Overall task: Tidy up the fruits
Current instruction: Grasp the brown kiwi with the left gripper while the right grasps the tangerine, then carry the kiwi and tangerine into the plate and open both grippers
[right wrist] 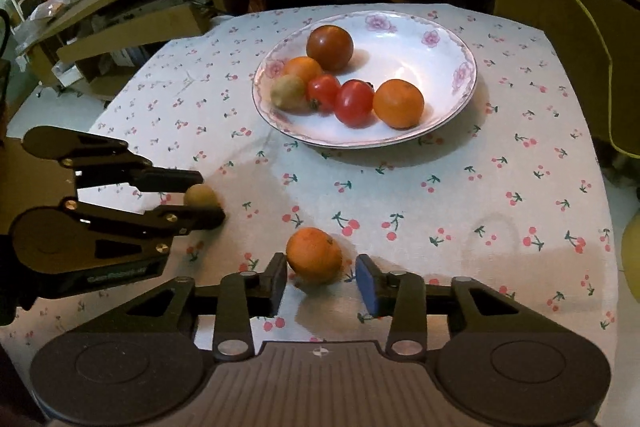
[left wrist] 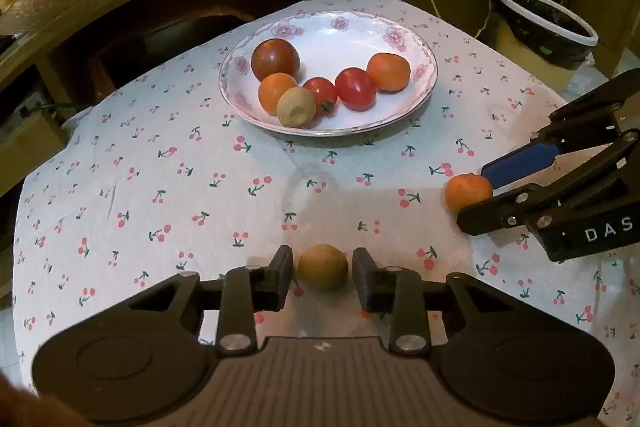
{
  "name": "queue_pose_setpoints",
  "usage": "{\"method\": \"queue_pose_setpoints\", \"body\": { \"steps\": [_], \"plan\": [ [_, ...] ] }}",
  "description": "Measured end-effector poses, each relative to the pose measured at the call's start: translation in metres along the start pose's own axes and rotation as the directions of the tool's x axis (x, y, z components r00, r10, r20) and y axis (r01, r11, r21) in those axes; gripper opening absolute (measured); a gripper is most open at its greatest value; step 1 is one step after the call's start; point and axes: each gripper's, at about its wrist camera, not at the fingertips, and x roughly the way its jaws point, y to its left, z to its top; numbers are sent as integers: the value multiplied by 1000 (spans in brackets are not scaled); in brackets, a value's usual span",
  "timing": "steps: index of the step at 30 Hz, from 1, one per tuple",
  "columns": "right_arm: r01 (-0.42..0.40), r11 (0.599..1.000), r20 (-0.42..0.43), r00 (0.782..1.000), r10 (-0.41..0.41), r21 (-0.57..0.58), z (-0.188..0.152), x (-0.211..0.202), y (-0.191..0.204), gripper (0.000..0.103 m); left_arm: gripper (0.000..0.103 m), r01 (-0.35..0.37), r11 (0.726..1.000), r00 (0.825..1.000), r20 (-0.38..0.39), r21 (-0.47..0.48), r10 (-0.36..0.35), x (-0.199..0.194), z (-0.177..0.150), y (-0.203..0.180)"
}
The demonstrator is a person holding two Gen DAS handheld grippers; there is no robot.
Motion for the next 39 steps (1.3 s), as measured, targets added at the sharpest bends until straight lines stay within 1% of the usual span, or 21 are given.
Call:
{"method": "queue_pose_setpoints", "body": {
  "steps": [4, 10, 12, 13, 14, 16, 18, 21, 29, 34, 39],
  "plan": [
    [-2, 1000, -2, 1000, 2, -23, -1, -1, 3, 45, 41, -10, 1000, 1000, 5, 6, 10, -1, -3, -5],
    [-6, 998, 1, 1000, 6, -59, -1, 0, 7, 44, 41, -11, 1000, 1000, 12, -15, 12, -1, -3, -3],
    [-9, 998, -9, 1000, 8, -68, -1, 1, 9, 40, 40, -8, 1000, 1000, 10, -15, 8, -1, -3, -3],
    [-13, 997, -14, 1000, 12, -72, -1, 1, 10, 34, 38, -5, 1000, 1000, 10, -16, 5, -2, -3, -3],
    [-18, 997, -18, 1000, 16, -74, -1, 0, 11, 31, 37, -3, 1000, 1000, 9, -18, 3, -2, -4, -3],
    [-10, 996, -20, 1000, 8, -94, -2, 0, 15, 31, 32, -10, 1000, 1000, 9, -19, 10, -2, -4, -3],
    [1, 994, -15, 1000, -3, -112, -2, 0, 19, 30, 31, -9, 1000, 1000, 9, -27, 9, -2, -3, -2],
    [-9, 994, -13, 1000, 8, -107, 0, -1, 19, 30, 31, -2, 999, 1000, 12, -36, 2, -2, -1, 0],
    [-1, 997, 21, 1000, 3, -76, 10, -5, 13, 30, 31, 24, 999, 999, 38, -27, -23, -7, 8, -6],
    [13, 998, 58, 998, -10, -62, 20, -8, 9, 30, 31, 31, 999, 997, 71, -17, -29, -11, 22, -13],
    [28, 999, 99, 995, -23, -44, 31, -13, 2, 30, 31, 21, 1000, 995, 103, -21, -19, -11, 39, -13]
  ]
}}
